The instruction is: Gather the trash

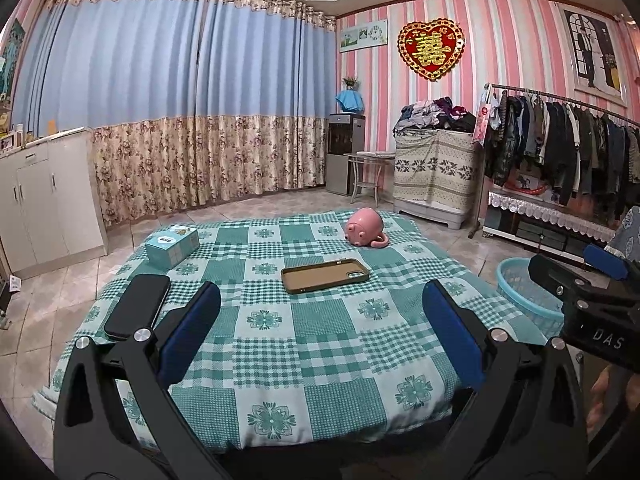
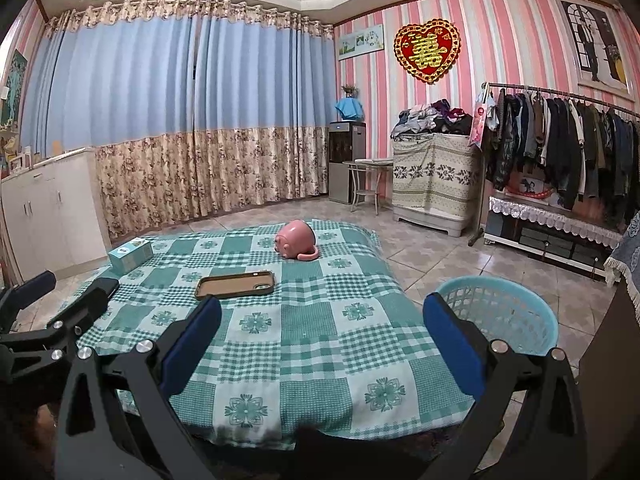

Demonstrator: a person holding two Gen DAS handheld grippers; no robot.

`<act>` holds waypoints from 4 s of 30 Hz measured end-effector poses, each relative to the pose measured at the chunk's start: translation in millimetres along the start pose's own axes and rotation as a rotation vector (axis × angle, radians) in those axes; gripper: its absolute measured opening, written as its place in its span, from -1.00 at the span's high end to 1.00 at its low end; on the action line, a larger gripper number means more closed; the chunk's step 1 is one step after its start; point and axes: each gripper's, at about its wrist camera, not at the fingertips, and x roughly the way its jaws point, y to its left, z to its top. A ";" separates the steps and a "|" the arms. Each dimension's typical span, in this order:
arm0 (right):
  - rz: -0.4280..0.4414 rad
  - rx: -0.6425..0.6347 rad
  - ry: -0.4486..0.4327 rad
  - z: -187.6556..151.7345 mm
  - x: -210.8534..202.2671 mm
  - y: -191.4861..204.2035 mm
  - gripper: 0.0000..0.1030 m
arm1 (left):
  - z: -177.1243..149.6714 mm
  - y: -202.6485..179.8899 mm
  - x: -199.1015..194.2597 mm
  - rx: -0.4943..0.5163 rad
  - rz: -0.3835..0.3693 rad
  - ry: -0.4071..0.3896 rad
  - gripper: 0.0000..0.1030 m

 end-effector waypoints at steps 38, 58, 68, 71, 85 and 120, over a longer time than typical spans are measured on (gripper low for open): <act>-0.008 -0.001 0.001 -3.3 4.4 -3.8 -0.91 | 1.6 1.5 1.7 -0.027 0.026 0.007 -0.90; -0.008 0.002 0.004 -6.3 5.9 -5.9 -0.91 | -0.8 1.0 3.7 -0.033 0.032 0.006 -0.90; -0.009 0.002 0.000 -6.7 6.3 -7.3 -0.91 | 0.2 0.9 2.1 -0.036 0.036 0.000 -0.90; -0.010 0.001 0.001 -6.6 6.1 -6.6 -0.91 | 1.2 0.9 1.9 -0.038 0.039 0.000 -0.90; -0.011 -0.001 0.003 -6.8 6.0 -6.5 -0.91 | 1.1 1.5 1.8 -0.038 0.038 0.000 -0.90; -0.011 0.005 -0.007 -2.8 6.6 -8.5 -0.91 | 1.1 -1.2 4.5 -0.030 0.047 -0.011 -0.90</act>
